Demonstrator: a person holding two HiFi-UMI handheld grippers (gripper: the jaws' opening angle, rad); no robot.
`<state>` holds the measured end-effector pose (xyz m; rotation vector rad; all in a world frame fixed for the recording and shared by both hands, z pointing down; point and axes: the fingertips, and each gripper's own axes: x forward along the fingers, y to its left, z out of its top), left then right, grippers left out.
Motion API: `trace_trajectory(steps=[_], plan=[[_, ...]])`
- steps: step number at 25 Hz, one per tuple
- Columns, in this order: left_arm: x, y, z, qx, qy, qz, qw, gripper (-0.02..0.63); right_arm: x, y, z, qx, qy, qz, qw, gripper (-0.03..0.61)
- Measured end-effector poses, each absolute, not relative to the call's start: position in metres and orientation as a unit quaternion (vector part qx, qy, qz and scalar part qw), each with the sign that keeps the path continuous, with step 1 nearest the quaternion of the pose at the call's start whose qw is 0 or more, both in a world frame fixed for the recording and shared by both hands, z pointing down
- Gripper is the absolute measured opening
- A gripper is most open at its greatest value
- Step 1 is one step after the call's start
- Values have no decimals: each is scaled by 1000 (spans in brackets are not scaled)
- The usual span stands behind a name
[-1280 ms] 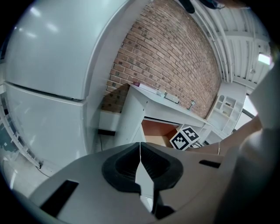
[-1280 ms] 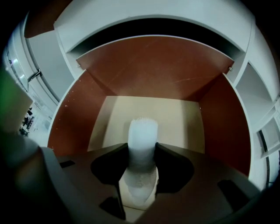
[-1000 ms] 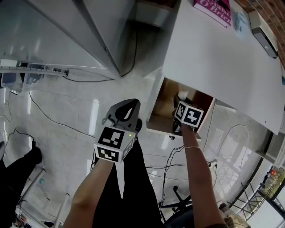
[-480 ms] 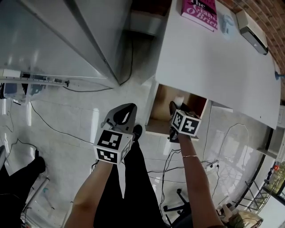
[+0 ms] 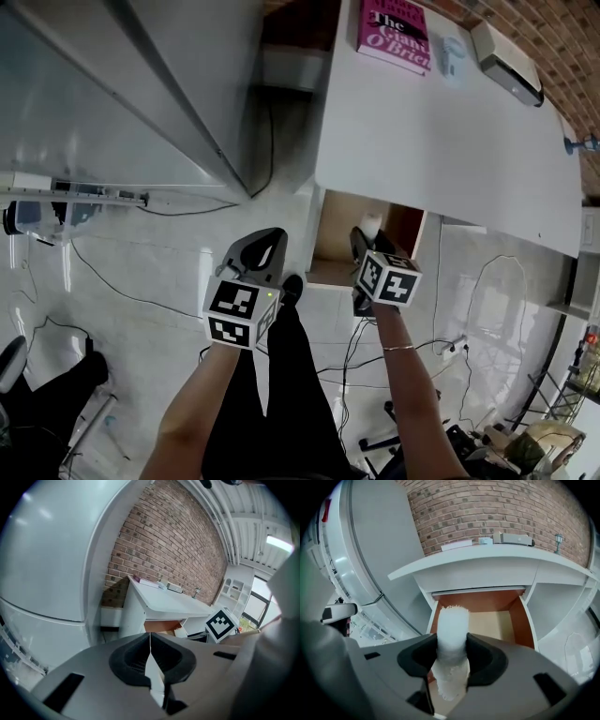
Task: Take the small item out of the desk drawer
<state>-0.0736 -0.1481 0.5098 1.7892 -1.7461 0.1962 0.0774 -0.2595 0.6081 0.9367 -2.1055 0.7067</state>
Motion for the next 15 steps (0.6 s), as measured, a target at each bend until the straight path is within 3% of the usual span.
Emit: trace_trajectory(steps=[15], plan=[[-79, -161, 477, 702, -645, 83, 291, 23, 71, -243, 533, 382, -832, 284, 286, 181]])
